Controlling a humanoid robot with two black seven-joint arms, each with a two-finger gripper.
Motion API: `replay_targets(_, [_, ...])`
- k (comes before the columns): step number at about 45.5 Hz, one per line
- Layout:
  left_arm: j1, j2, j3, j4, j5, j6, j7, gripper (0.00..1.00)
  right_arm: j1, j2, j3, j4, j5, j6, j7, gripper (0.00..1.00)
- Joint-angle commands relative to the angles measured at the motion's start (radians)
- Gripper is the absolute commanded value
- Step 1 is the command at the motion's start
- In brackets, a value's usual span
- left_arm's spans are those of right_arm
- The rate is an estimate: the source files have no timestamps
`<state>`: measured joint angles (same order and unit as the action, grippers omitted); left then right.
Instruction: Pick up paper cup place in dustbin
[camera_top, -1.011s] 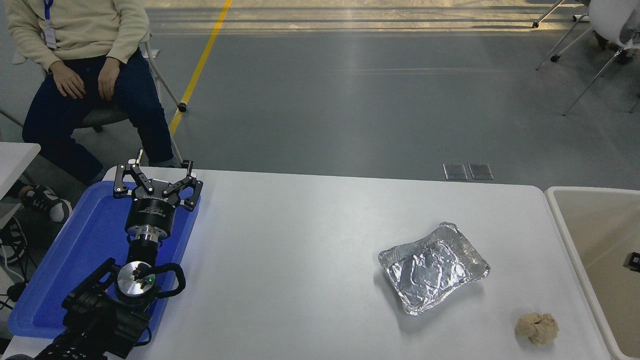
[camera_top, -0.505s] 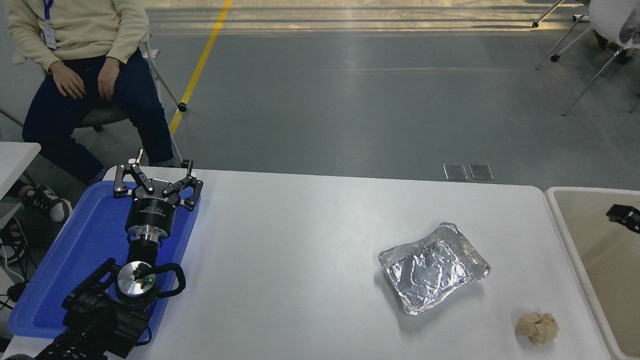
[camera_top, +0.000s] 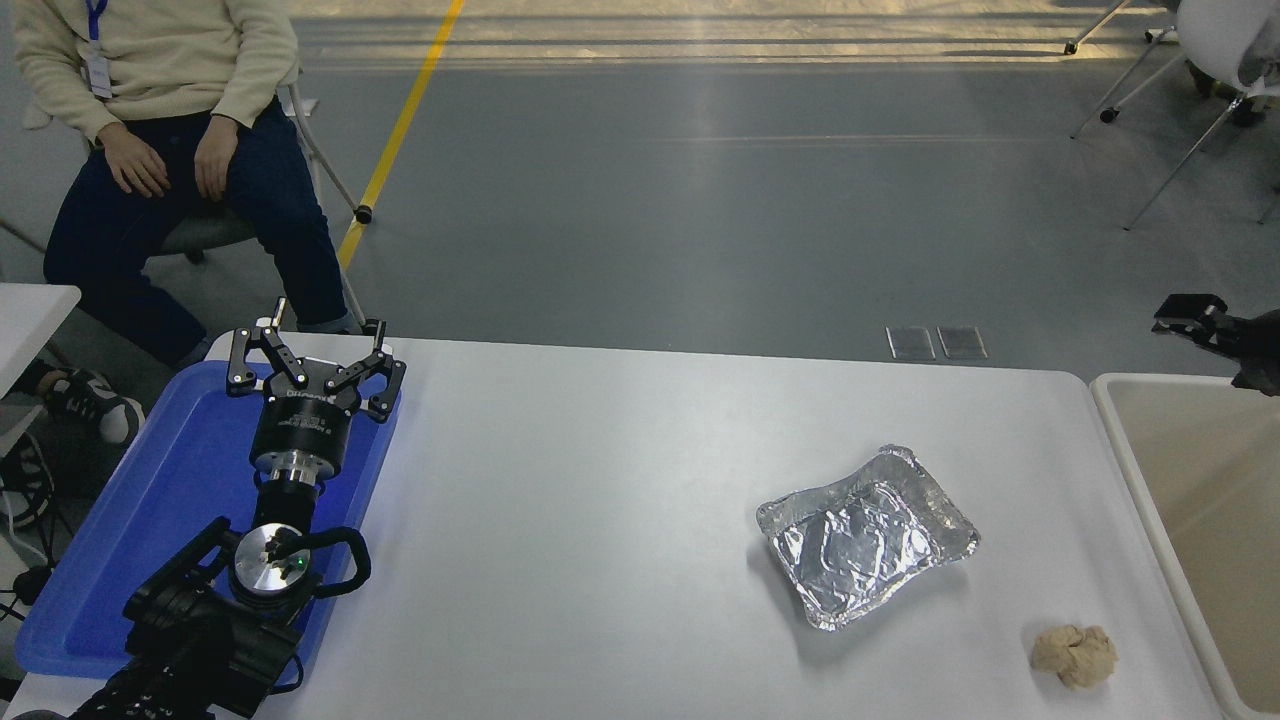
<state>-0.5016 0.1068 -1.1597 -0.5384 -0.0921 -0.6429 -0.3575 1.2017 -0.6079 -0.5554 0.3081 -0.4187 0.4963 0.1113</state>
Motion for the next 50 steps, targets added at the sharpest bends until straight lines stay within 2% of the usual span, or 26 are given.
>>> replay_targets(1, [0.0,-0.001,0.0,0.0,0.0,0.0,0.0,1.0,0.222,-0.085,-0.142,0.311,-0.074,-0.042,-0.022,1.0])
replay_targets(15, [0.0,-0.001,0.0,0.0,0.0,0.0,0.0,1.0,0.568,-0.084,-0.478,0.738,-0.094,-0.091,-0.03,1.0])
replay_targets(31, [-0.002,-0.001,0.0,0.0,0.0,0.0,0.0,1.0,0.845,0.08,-0.669,1.023,-0.074,-0.102,-0.036,1.0])
replay_targets(37, [-0.002,-0.001,0.0,0.0,0.0,0.0,0.0,1.0,0.915,0.18,-0.669,1.118,0.007,-0.094,-0.036,1.0])
replay_targets(50, [0.0,-0.001,0.0,0.0,0.0,0.0,0.0,1.0,0.964,0.347,-0.658,1.163,0.182,-0.027,-0.035,1.0])
